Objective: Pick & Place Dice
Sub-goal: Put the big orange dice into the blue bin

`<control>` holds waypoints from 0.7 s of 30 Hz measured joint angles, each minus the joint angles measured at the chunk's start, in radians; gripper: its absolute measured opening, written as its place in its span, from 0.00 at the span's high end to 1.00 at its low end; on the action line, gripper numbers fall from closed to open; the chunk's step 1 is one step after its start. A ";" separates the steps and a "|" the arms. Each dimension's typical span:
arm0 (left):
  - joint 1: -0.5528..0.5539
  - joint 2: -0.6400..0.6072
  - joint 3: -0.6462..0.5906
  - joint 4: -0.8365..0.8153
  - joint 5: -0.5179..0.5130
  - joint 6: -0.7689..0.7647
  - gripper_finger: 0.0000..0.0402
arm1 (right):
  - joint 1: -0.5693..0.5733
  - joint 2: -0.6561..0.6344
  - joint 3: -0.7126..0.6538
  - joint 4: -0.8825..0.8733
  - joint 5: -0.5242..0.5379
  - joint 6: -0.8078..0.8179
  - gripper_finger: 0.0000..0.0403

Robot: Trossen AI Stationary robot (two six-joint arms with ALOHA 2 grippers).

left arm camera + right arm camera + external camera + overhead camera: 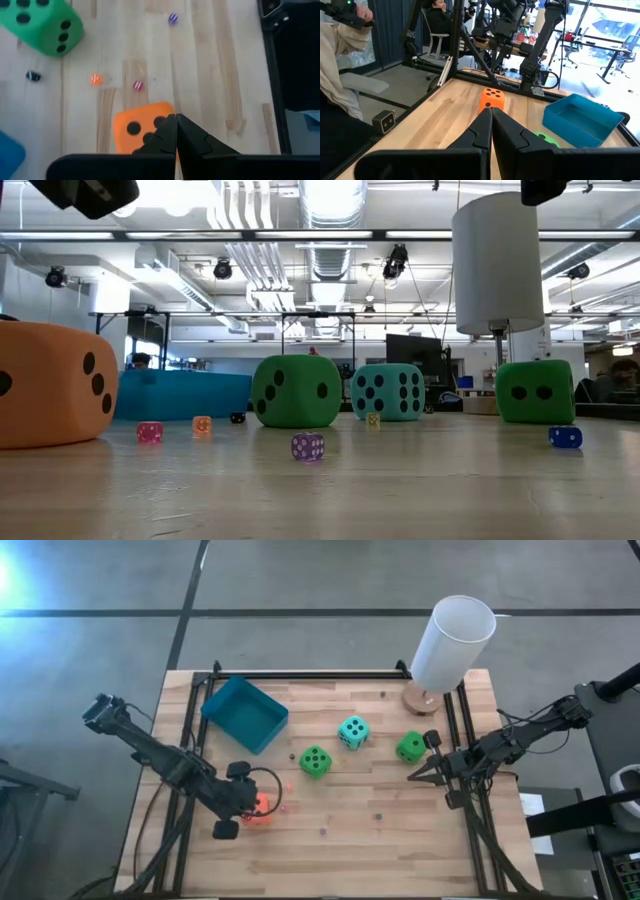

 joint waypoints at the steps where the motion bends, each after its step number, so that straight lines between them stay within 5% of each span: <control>1: 0.000 0.000 0.000 -0.009 -0.004 -0.014 0.99 | 0.000 0.000 0.000 -0.002 0.000 -0.001 0.98; 21: 0.004 -0.002 0.000 0.003 -0.018 -0.094 0.99 | 0.000 0.000 0.000 -0.012 0.055 -0.060 0.98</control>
